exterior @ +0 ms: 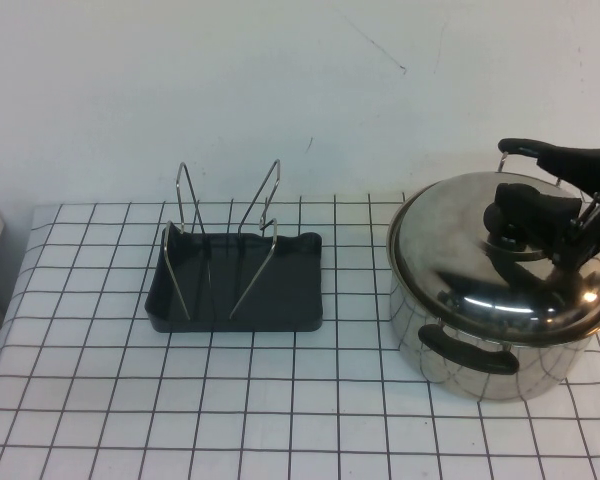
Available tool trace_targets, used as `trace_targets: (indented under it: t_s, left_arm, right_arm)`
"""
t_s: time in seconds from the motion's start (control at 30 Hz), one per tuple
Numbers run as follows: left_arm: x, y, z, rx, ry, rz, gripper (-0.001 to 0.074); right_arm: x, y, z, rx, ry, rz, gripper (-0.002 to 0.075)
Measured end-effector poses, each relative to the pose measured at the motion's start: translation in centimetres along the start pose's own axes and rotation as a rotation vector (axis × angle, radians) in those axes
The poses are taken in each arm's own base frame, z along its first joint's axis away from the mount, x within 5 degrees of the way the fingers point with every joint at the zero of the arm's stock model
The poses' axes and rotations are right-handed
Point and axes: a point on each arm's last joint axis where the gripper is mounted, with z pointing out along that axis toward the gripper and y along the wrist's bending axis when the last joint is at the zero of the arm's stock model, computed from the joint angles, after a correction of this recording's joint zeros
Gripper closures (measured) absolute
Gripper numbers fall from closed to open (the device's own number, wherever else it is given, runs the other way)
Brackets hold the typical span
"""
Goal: Put pot lid on rack
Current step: Open the pot
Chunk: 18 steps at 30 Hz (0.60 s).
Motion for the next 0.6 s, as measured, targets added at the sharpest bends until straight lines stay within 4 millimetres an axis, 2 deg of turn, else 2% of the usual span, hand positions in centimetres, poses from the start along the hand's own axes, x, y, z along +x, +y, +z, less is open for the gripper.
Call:
trace_targets:
  t_s: [0.3,0.4,0.5,0.6]
  left_arm:
    - [0.0,0.0,0.0,0.001,-0.001,0.004,0.0736]
    - [0.0,0.0,0.0,0.001,-0.001,0.001,0.0736]
    - [0.0,0.0,0.0,0.0,0.0,0.008,0.0736]
    - [0.0,0.0,0.0,0.001,0.0,0.015,0.0736]
  right_arm:
    - [2.0,0.0,0.8,0.01,0.061,0.009,0.0146]
    - [2.0,0.0,0.8,0.015,0.064,0.009,0.0218]
    - [2.0,0.1,0.8,0.008,0.062,0.007,0.036]
    - [2.0,0.0,0.8,0.016,0.06,0.011,0.0378]
